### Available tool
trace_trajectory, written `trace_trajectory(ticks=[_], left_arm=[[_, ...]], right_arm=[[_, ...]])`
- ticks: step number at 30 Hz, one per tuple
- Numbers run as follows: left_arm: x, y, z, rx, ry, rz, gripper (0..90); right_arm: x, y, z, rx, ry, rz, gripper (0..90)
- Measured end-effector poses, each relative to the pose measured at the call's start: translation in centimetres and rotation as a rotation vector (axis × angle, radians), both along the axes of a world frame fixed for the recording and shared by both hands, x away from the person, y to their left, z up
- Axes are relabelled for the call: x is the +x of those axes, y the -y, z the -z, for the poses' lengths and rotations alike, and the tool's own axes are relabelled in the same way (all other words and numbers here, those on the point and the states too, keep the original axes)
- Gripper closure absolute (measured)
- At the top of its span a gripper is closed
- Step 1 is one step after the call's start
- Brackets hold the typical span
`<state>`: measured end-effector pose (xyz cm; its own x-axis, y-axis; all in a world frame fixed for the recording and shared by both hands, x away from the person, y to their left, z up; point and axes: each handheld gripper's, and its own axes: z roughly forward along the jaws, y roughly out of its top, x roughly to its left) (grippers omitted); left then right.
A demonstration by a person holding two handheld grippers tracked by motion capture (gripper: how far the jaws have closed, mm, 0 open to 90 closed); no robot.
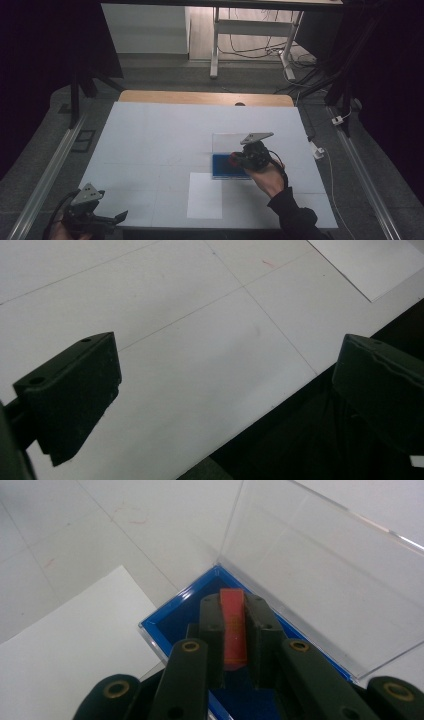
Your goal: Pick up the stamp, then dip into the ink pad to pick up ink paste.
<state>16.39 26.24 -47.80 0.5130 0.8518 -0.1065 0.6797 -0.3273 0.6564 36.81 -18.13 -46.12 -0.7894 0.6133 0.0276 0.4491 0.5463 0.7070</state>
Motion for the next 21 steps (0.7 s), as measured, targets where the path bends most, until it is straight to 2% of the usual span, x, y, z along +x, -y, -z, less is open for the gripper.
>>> trace_trajectory(ticks=[6, 14, 21], left_arm=[[-0.04, 0.03, -0.03, -0.001, 0.003, 0.001, 0.0], [0.01, -0.04, -0.02, -0.002, 0.004, 0.002, 0.0], [0.01, 0.03, -0.02, 0.001, 0.003, 0.005, 0.0]], right_arm=[[-0.08, 0.25, -0.24, 0.007, 0.001, -0.008, 80.0], [-0.13, 0.12, -0.51, -0.024, 0.016, -0.02, 80.0], [0.0, -0.39, -0.18, -0.03, -0.005, -0.022, 80.1]])
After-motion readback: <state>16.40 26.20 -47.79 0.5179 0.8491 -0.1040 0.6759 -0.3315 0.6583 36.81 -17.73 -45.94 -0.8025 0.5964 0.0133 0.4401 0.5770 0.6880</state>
